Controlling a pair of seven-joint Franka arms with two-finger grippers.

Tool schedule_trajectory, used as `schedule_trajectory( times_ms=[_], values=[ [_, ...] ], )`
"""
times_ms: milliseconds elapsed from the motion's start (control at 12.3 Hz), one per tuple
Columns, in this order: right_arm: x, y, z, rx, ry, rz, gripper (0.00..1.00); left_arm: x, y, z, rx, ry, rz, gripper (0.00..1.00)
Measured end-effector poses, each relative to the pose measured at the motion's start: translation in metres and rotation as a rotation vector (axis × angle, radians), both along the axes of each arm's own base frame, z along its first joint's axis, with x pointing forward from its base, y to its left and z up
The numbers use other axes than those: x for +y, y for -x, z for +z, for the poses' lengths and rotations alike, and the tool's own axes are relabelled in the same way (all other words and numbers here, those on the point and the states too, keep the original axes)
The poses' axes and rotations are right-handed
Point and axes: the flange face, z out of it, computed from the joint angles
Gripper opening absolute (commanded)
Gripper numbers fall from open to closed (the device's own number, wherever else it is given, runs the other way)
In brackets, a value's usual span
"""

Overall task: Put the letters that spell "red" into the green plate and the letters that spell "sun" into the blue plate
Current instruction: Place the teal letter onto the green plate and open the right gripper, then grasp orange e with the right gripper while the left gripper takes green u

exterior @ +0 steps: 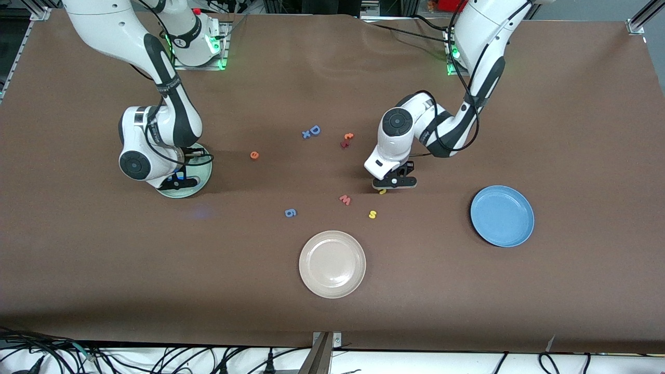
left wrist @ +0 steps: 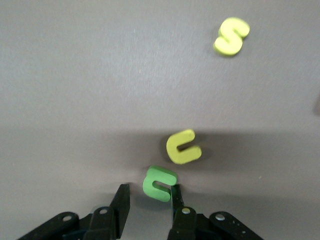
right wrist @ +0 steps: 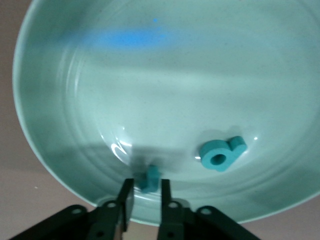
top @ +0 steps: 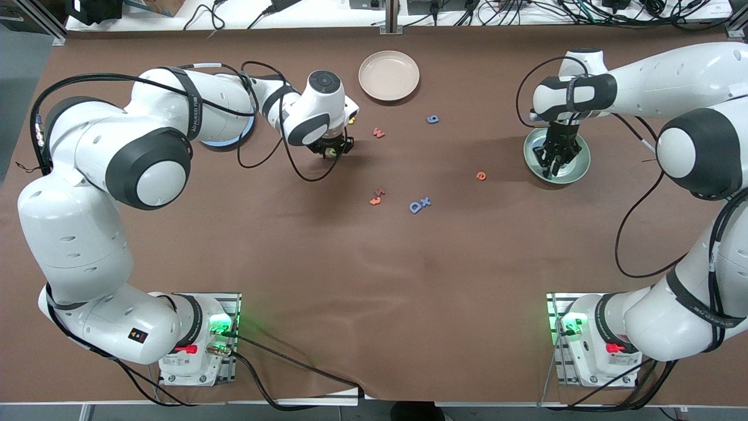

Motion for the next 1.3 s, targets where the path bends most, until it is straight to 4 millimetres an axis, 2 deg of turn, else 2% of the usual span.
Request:
schedule_trajectory(
  times_ms=[162,406,487,650,812,974,1137,1299],
  values=[
    [0.004,-0.010,0.012,-0.004,-0.009,-0.002,1.00,-0.001,-0.004,0.003,-0.008,0.005,0.003,0.45],
    [0.022,-0.035,0.054,0.018,-0.025,-0.080,0.99,-0.004,-0.006,0.004,-0.031,0.032,0.001,0.45],
    [0.036,-0.041,0.067,0.010,-0.028,-0.121,0.99,-0.005,-0.006,0.002,-0.033,0.038,0.000,0.45],
    [0.077,-0.040,0.081,-0.011,-0.001,-0.176,0.99,-0.005,-0.005,-0.006,-0.028,0.041,0.000,0.45],
    [0.126,-0.031,0.084,-0.038,0.045,-0.241,0.99,-0.005,-0.005,-0.006,-0.030,0.043,-0.001,0.44],
    [0.161,-0.023,0.084,-0.079,0.078,-0.310,0.99,-0.005,-0.005,-0.006,-0.031,0.042,-0.005,0.43],
    [0.181,-0.013,0.076,-0.131,0.094,-0.384,0.99,-0.006,-0.005,-0.006,-0.032,0.042,-0.006,0.35],
    [0.195,0.008,0.058,-0.196,0.106,-0.453,0.98,-0.008,-0.004,-0.005,-0.034,0.046,-0.012,0.28]
  ],
)
